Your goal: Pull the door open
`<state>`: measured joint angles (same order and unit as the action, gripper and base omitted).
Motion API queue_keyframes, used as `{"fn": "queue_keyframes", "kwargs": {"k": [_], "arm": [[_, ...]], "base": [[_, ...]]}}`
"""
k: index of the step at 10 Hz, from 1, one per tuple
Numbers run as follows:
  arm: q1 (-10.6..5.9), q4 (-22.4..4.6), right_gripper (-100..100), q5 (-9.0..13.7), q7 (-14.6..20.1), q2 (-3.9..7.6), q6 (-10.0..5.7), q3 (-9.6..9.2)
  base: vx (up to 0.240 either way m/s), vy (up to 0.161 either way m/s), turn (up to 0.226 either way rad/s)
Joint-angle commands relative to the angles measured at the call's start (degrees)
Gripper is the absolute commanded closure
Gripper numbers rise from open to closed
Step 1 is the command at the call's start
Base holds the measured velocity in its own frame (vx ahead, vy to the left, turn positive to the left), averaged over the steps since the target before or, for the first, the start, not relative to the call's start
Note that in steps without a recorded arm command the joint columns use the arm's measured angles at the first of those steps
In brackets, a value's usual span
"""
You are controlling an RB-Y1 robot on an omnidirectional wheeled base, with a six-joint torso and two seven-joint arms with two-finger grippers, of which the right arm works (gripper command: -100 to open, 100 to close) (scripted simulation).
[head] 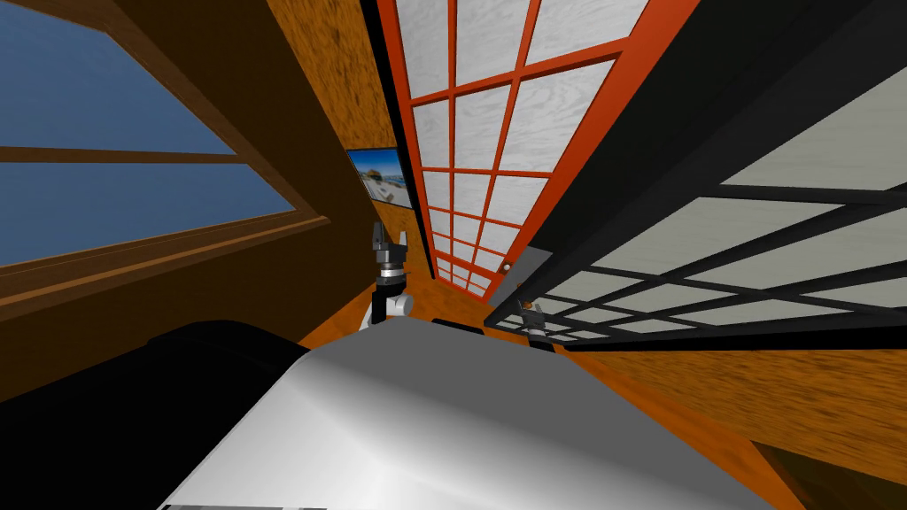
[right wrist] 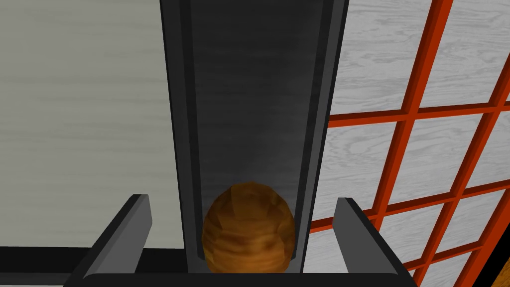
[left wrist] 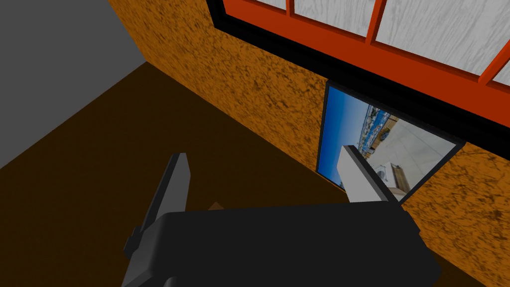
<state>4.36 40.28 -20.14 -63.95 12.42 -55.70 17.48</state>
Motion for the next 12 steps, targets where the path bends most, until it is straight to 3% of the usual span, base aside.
{"fn": "queue_keyframes", "kwargs": {"k": [1, 6, 12], "arm": [[-0.05, -0.02, 100, -0.03, 0.01, 0.0, 0.1, -0.03], [-0.05, -0.02, 100, -0.03, 0.01, 0.0, 0.1, -0.03], [-0.03, 0.5, 100, 4.02, 7.52, -0.53, 0.2, -2.04]], "base": [[-0.019, 0.0, -0.013], [-0.015, -0.001, 0.005], [-0.086, -0.031, 0.083]]}}
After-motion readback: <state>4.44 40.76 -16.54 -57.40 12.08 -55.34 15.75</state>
